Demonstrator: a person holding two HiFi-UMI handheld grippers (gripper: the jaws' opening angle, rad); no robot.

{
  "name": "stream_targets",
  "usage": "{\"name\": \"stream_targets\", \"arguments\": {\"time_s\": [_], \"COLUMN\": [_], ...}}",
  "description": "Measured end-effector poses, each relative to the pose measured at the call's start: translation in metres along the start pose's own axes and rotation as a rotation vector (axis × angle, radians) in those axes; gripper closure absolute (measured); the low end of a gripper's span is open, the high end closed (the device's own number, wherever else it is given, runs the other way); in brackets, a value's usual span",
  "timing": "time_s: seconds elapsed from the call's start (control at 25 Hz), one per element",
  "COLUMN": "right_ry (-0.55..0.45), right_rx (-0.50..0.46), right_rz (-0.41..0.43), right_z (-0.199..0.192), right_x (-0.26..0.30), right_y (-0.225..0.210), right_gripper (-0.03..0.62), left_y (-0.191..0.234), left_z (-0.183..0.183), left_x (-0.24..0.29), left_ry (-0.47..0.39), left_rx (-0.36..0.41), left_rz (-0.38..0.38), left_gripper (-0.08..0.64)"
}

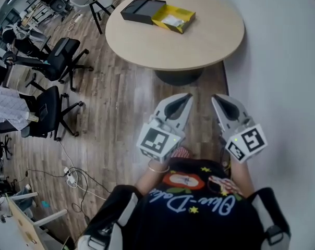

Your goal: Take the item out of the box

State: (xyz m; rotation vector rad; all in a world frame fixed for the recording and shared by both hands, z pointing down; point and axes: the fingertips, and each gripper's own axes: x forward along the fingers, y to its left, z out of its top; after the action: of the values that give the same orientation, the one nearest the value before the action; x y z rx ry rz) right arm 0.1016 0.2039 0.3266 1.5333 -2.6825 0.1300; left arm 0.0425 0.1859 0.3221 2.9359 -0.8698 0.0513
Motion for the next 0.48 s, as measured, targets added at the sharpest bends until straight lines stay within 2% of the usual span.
{"name": "stream_targets", "arguments": {"time_s": [0.32,0.48], "right_ry": [0.02,0.033], "right_rx": [0.007,0.007], "right_rz": [-0.015,-0.031], "right_z": [0.006,0.005], "right_x": [0.045,0.068], "right_y": [-0.012,-0.017], "right_gripper": [0.595,0.595], "left_y": [0.044,0.068], "left_z": [0.0,0.0], "left_x": [0.018,0.023], "left_ry": [0.009,0.006], "left_rx": [0.015,-0.023], "left_rz": [-0.044,-0.041], "left_gripper": [0.575,0.575]}}
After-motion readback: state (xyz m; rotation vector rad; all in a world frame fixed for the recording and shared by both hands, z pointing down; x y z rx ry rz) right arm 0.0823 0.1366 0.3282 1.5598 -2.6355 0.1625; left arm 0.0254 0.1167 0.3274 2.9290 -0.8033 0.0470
